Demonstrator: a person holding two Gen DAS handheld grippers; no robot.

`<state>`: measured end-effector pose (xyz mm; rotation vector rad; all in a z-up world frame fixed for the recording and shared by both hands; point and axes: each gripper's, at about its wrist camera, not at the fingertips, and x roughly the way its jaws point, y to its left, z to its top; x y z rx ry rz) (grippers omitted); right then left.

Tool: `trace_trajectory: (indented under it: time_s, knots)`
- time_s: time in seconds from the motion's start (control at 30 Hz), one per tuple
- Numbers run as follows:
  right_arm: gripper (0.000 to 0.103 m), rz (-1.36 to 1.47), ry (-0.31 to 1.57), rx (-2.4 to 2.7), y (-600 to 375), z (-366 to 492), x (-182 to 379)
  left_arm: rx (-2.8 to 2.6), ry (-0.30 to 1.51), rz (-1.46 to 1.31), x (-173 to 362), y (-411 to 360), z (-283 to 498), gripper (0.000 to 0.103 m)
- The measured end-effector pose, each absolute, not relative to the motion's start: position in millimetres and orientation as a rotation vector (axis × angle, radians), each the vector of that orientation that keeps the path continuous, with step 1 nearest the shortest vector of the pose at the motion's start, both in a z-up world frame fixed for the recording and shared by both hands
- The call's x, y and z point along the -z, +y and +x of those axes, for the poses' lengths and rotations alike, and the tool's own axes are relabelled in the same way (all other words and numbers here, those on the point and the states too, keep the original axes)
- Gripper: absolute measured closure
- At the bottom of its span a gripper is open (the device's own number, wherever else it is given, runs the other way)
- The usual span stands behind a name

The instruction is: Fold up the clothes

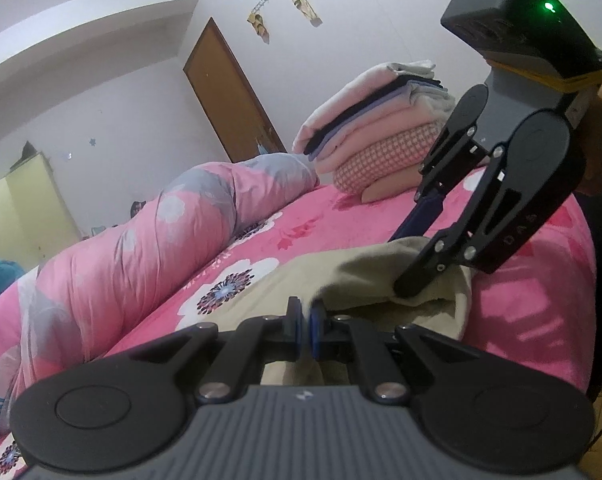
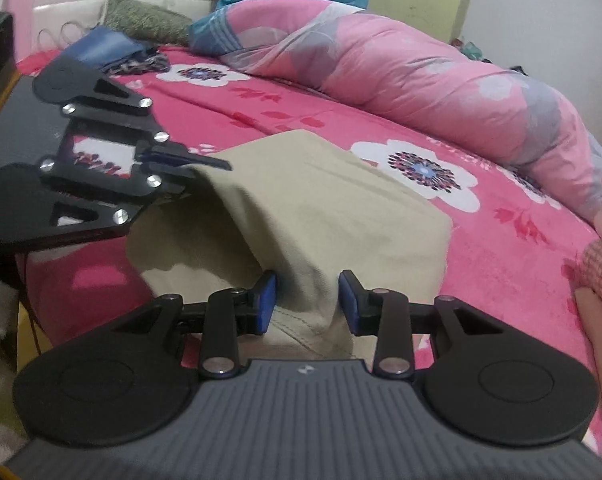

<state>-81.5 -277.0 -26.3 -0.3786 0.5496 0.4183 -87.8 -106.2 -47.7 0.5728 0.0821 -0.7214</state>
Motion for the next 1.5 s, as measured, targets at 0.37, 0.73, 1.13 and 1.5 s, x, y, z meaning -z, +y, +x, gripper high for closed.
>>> trace_trajectory:
  time_s: [0.37,0.73,1.13,1.5]
  knots:
    - [0.063,-0.68,0.584,-0.485,-248,-65,30,0.725,0.071,0.544,44,-101,-87,0.098]
    - [0.046,-0.365,0.524,0.076,-251,-59,37,0.719,0.086,0.577,51,-102,-91,0.1]
    - [0.02,-0.362,0.444,0.225,-258,-70,61,0.706,0.154,0.615,61,-100,-92,0.098]
    - [0.015,-0.306,0.438,0.222,-265,-74,58,0.691,0.28,0.521,43,-56,-99,0.068]
